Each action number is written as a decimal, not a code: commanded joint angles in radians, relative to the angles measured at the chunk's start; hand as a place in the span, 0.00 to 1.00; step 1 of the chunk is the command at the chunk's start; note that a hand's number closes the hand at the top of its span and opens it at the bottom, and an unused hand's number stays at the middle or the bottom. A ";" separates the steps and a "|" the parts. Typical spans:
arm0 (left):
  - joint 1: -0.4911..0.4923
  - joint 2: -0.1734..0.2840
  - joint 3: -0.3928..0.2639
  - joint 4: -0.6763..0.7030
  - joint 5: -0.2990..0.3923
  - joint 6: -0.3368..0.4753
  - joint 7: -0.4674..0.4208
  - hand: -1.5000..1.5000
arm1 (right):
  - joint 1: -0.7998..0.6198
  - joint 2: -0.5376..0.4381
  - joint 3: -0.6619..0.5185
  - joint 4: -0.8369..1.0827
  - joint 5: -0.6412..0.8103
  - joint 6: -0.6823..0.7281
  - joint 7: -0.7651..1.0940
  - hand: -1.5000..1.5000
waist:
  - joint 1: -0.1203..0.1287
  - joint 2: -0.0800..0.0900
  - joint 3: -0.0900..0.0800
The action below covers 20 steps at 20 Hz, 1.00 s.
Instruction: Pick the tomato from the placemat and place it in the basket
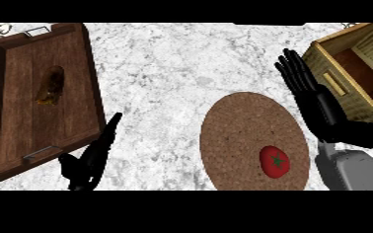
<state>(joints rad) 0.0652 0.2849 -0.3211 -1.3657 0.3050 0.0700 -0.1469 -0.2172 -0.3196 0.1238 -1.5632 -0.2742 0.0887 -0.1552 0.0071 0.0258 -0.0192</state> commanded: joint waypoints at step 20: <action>-0.027 -0.070 0.027 -0.194 -0.079 0.307 0.005 0.50 | 0.408 -0.118 0.027 -0.404 0.678 -0.462 0.372 0.00 | -0.069 -0.061 0.005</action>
<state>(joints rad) 0.1185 0.1453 -0.4032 -1.4736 0.2700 0.3283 -0.0813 0.1420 -0.3694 0.2060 -1.9219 0.2582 -0.2988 0.0791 -0.0478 -0.0187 -0.0276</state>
